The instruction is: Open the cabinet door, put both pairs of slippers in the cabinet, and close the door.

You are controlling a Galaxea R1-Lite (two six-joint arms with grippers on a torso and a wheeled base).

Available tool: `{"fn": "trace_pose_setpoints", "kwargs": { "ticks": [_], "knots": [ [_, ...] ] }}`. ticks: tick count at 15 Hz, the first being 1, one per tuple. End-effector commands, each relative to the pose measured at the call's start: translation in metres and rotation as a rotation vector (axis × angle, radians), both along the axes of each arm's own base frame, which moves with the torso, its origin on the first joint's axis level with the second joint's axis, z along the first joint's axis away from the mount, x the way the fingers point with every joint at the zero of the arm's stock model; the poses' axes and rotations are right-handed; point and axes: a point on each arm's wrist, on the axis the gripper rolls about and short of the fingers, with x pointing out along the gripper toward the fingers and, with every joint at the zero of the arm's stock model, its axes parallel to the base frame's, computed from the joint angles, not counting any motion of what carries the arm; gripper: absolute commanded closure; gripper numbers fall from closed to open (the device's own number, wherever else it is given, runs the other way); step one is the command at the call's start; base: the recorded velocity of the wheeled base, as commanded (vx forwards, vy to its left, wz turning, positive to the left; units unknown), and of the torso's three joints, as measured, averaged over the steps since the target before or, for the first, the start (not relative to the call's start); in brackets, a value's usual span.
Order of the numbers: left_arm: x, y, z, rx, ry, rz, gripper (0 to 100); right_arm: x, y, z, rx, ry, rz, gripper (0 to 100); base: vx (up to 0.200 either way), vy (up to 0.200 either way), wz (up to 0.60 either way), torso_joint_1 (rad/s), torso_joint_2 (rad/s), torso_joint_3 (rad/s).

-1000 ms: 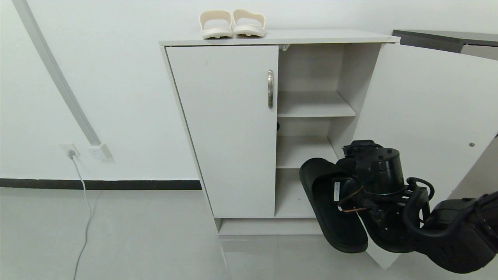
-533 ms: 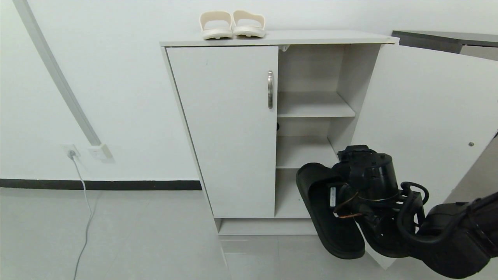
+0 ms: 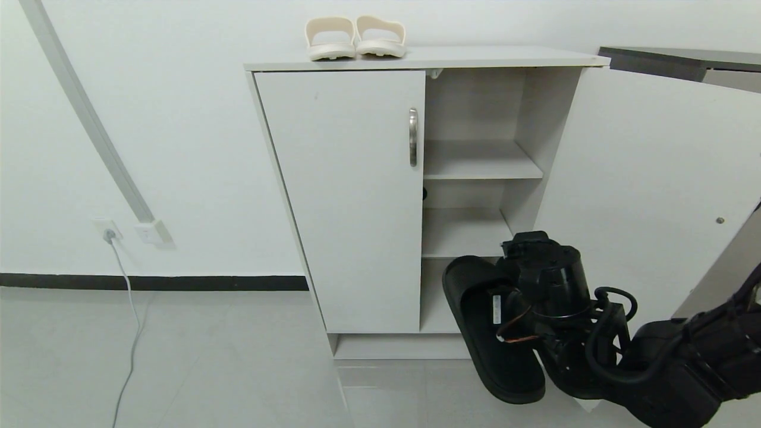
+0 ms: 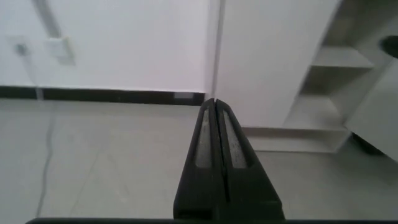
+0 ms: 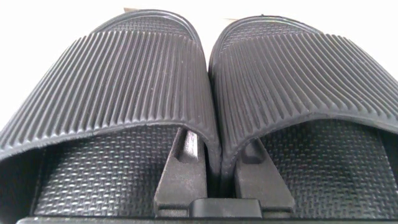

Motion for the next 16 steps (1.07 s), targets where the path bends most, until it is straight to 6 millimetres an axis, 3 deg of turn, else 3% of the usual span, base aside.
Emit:
{"fn": "trace_pose_setpoints", "kwargs": {
  "ticks": [1,3,6,10,12,16],
  "knots": [
    [-0.002,0.001,-0.003,0.023,0.005,-0.042,100,0.002,0.002,-0.006,-0.011,0.011,0.001,100,0.000,0.000,0.00,0.000,0.00,0.000],
    [-0.006,0.000,-0.005,0.089,-0.043,-0.003,100,0.002,0.005,-0.007,-0.007,0.007,0.006,100,0.000,0.000,0.00,0.000,0.00,0.000],
    [-0.006,0.000,-0.005,0.030,-0.047,0.002,100,0.005,0.014,-0.003,0.029,-0.032,0.023,100,0.000,0.000,0.00,0.000,0.00,0.000],
    [-0.006,0.001,-0.004,0.004,-0.050,0.010,100,0.024,0.040,-0.017,0.056,-0.118,0.037,100,0.000,0.000,0.00,0.000,0.00,0.000],
    [-0.006,0.001,-0.004,0.001,-0.050,0.009,100,0.032,0.049,-0.029,0.030,-0.123,-0.038,100,0.000,0.000,0.00,0.000,0.00,0.000],
    [-0.006,0.001,-0.004,0.001,-0.050,0.007,100,0.036,0.056,-0.037,0.021,-0.130,-0.082,100,0.000,0.000,0.00,0.000,0.00,0.000]
  ]
}}
